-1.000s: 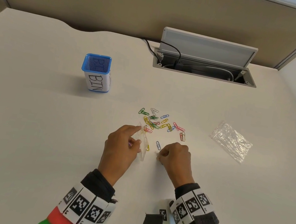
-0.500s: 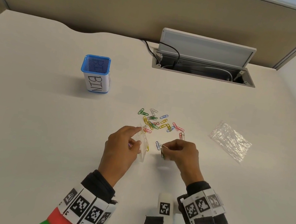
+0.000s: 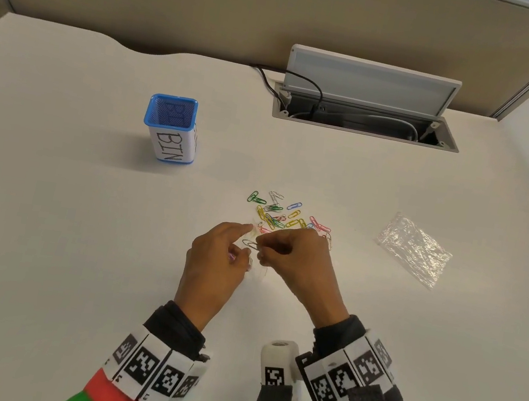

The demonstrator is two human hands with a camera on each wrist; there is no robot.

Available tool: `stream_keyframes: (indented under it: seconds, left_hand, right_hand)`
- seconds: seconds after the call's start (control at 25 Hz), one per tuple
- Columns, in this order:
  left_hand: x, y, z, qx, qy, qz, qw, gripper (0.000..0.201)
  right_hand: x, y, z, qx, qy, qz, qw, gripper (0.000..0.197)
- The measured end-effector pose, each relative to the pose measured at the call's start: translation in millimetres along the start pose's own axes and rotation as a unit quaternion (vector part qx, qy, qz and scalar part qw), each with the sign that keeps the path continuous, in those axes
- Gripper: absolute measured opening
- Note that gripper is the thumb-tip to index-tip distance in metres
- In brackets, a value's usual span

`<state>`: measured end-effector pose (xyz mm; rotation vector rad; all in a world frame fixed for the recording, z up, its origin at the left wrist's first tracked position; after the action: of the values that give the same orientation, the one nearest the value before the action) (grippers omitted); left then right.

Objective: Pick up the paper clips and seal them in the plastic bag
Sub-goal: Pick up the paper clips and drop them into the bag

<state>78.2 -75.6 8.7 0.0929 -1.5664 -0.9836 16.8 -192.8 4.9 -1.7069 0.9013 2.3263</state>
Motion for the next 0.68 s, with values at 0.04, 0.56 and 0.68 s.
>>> stream_keyframes:
  seconds: [0.04, 0.56, 0.68]
  left_hand:
    - [0, 1, 0, 0.003, 0.001, 0.002, 1.000, 0.037]
    - [-2, 4, -1, 0.013, -0.006, -0.024, 1.000, 0.035]
    - [-2, 6, -1, 0.016, -0.009, -0.033, 0.999, 0.035]
  right_hand:
    - [-2, 1, 0, 0.006, 0.006, -0.002, 1.000, 0.022]
    - [70, 37, -13, 0.152, -0.104, 0.049, 0.982, 0.025]
    - [67, 16, -14, 0.120, -0.091, 0.128, 0.980, 0.048]
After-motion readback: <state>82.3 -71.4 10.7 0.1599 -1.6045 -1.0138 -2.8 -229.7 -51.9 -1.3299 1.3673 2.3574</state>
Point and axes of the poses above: each hand's wrist, its own z-axis away from the middle knuckle, its own y-axis out of the back of the hand, x = y × z, the point moved 9 cm from there along -z, towards the middle knuckle, and after that the axes turned 10 degrees about -z, right-handed, at the moved point
